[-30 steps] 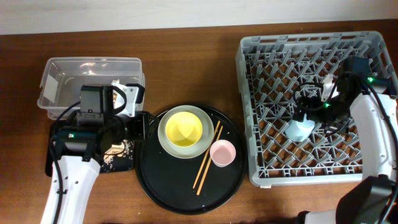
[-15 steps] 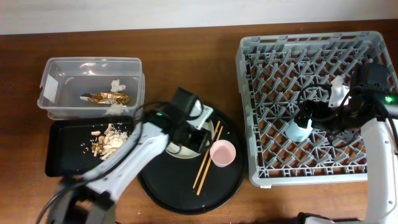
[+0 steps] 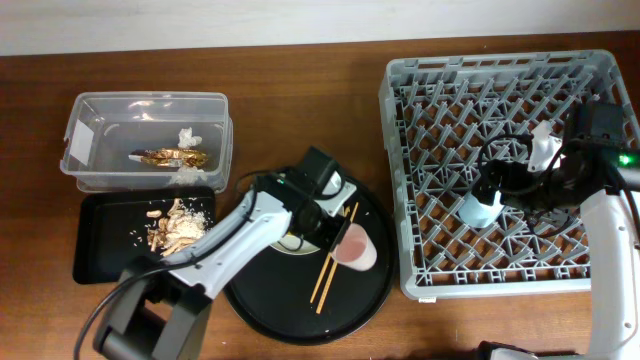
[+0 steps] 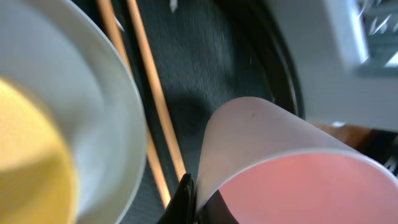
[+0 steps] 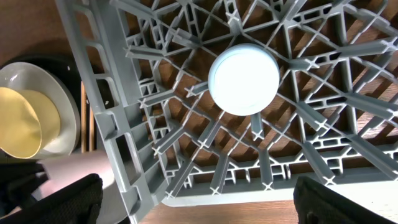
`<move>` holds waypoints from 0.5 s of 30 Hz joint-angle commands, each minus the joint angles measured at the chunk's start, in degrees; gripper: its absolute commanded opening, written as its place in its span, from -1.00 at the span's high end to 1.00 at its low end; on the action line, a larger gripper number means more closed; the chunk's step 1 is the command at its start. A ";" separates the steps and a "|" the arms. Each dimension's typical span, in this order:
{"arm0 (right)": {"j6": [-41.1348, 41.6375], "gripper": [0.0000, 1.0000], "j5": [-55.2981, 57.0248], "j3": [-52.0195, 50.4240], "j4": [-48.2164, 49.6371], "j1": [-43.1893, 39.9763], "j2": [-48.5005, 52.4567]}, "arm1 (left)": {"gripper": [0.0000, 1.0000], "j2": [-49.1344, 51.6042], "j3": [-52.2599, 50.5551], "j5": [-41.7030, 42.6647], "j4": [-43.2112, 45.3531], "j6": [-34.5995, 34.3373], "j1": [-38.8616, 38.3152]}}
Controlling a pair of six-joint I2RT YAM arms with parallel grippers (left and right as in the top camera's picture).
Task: Sort waste into correct bins and load items into the dishwasher rack
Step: 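Grasp the pink cup with the left gripper and lift it toward the right gripper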
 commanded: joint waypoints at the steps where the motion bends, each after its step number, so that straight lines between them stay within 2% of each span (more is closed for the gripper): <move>1: 0.28 -0.98 2.03 0.76 0.37 -0.11 0.44 | 1.00 -6.80 2.91 2.40 0.70 -1.66 6.10; 4: 2.47 -0.97 -2.10 0.76 0.48 -0.09 0.44 | 1.00 -10.01 2.91 13.35 4.83 -5.73 13.86; 6: -4.44 -0.98 -13.88 0.76 0.83 0.07 0.44 | 1.00 -10.05 2.84 21.49 8.61 -9.53 18.03; 7: -9.99 -0.97 -23.32 0.76 0.83 0.81 0.44 | 1.00 -9.57 2.71 27.78 11.80 -12.48 20.48; 9: -14.25 -0.97 -30.53 0.35 0.85 3.08 0.44 | 1.00 -8.39 2.71 39.01 16.41 -13.66 22.29; 11: -16.44 -0.97 -33.68 -0.37 1.44 6.71 0.79 | 1.00 -7.30 2.71 45.46 18.60 -14.08 22.45; 15: -16.70 -0.97 -44.22 -2.03 8.46 14.67 1.99 | 1.00 -7.04 2.71 50.82 19.76 -14.99 21.42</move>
